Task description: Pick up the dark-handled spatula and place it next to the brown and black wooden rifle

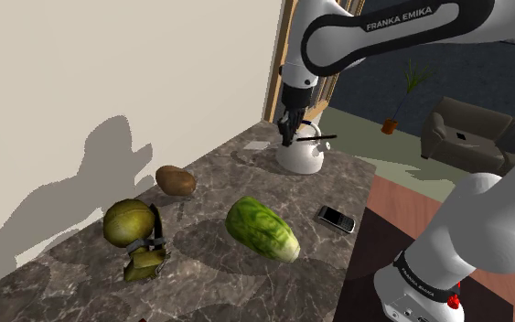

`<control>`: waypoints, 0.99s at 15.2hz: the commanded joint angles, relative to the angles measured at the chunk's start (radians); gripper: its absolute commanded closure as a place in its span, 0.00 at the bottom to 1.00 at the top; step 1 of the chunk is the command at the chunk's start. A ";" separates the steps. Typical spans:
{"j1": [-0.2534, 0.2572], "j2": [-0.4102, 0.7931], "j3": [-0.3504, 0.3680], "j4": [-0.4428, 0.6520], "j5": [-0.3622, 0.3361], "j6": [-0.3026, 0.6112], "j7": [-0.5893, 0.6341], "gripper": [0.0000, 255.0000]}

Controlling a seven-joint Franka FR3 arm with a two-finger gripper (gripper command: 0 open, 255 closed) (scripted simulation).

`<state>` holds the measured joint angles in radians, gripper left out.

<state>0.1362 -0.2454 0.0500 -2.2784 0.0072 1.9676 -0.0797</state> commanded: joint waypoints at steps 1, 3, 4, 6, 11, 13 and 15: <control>0.019 -0.010 0.026 -0.006 0.011 -0.005 0.040 1.00; 0.042 -0.023 0.057 -0.017 0.024 -0.006 0.087 1.00; 0.054 -0.027 0.073 -0.021 0.031 -0.006 0.110 1.00; 0.076 -0.033 0.105 -0.025 0.045 -0.006 0.158 1.00; 0.133 -0.029 0.186 -0.016 0.077 -0.006 0.278 1.00; 0.154 -0.019 0.219 -0.005 0.088 -0.006 0.328 1.00; 0.174 -0.005 0.252 0.011 0.096 -0.005 0.378 1.00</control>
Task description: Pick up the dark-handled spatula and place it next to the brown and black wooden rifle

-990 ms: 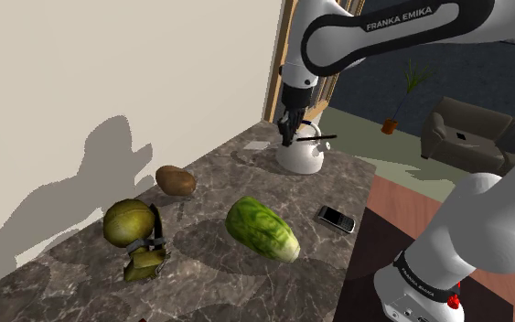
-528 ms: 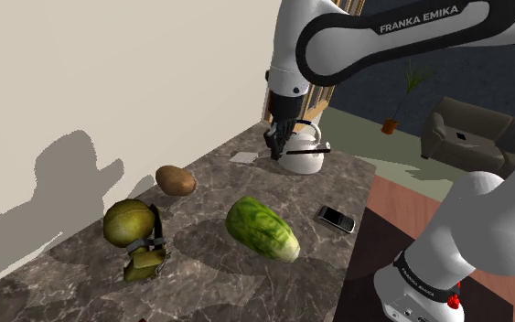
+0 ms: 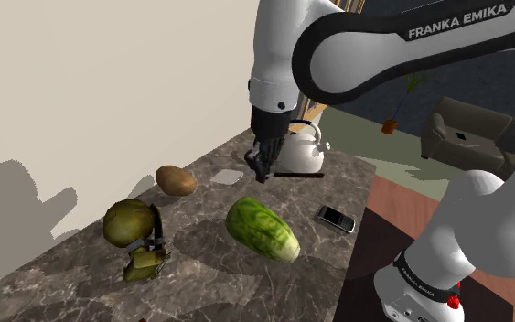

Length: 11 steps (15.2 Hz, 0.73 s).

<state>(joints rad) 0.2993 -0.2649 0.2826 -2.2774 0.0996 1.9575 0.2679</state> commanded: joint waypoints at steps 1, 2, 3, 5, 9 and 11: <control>0.021 0.023 0.036 0.020 0.007 0.005 0.056 1.00; 0.031 0.033 0.053 0.031 0.009 0.006 0.082 1.00; 0.041 0.044 0.069 0.043 0.011 0.006 0.108 1.00; 0.060 0.069 0.101 0.070 0.012 0.006 0.160 1.00; 0.097 0.133 0.165 0.137 0.001 0.006 0.269 1.00; 0.115 0.172 0.196 0.177 -0.011 0.004 0.326 1.00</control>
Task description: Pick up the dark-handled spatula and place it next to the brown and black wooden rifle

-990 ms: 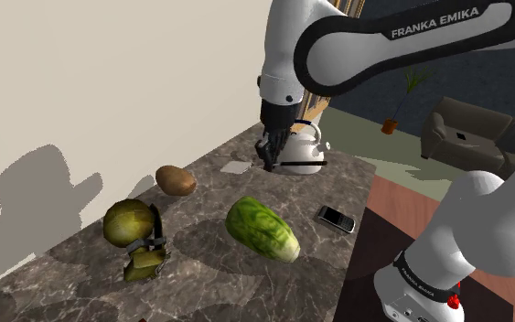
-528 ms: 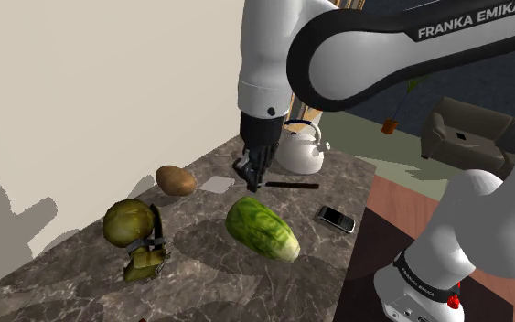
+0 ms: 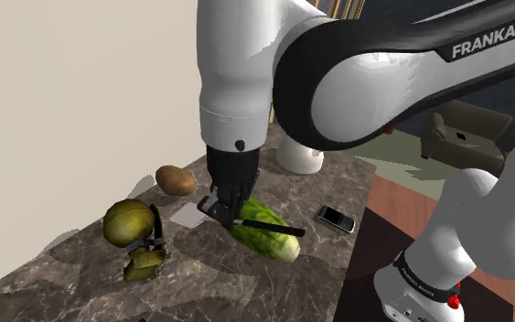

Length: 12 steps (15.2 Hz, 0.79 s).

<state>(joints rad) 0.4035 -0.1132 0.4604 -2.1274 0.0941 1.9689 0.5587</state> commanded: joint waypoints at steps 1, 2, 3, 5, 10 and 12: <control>0.021 0.041 0.032 0.049 -0.014 -0.008 0.064 1.00; 0.031 0.064 0.047 0.072 -0.023 -0.010 0.093 1.00; 0.042 0.087 0.060 0.096 -0.034 -0.012 0.122 1.00; 0.065 0.137 0.085 0.149 -0.059 -0.018 0.182 1.00; 0.069 0.161 0.086 0.104 -0.071 0.046 0.189 1.00; 0.070 0.172 0.086 0.088 -0.077 0.072 0.193 1.00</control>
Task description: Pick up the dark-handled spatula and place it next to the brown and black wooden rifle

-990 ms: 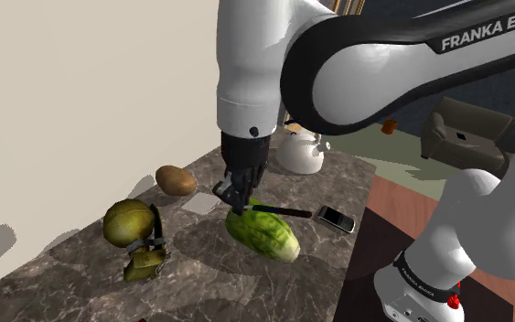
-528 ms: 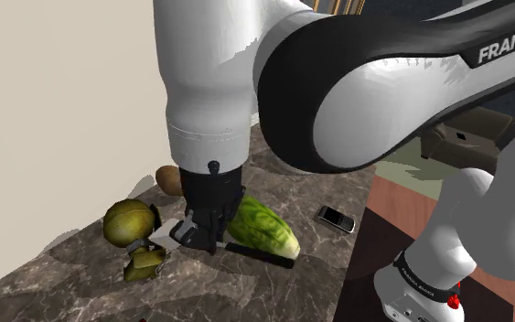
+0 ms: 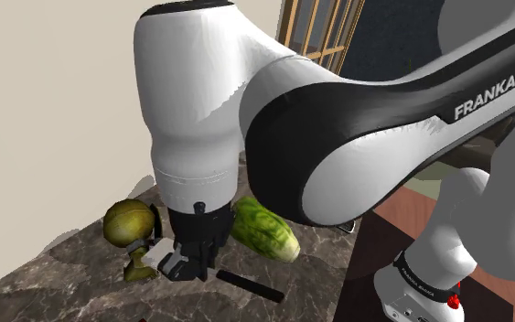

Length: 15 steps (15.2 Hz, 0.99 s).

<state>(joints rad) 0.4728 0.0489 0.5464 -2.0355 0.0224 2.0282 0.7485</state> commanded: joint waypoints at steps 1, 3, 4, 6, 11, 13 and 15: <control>0.001 0.015 0.000 -0.012 -0.009 0.026 0.005 1.00; 0.002 0.028 0.000 -0.027 -0.016 0.051 0.009 1.00; 0.003 0.034 0.000 -0.034 -0.020 0.064 0.011 1.00; 0.005 0.048 -0.001 -0.048 -0.028 0.089 0.016 1.00; 0.009 0.085 -0.004 -0.078 -0.051 0.152 0.031 1.00; 0.012 0.102 -0.006 -0.089 -0.062 0.177 0.038 1.00; 0.014 0.119 -0.008 -0.099 -0.074 0.202 0.045 1.00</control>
<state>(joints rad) 0.4859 0.1608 0.5394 -2.1282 -0.0461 2.2170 0.7899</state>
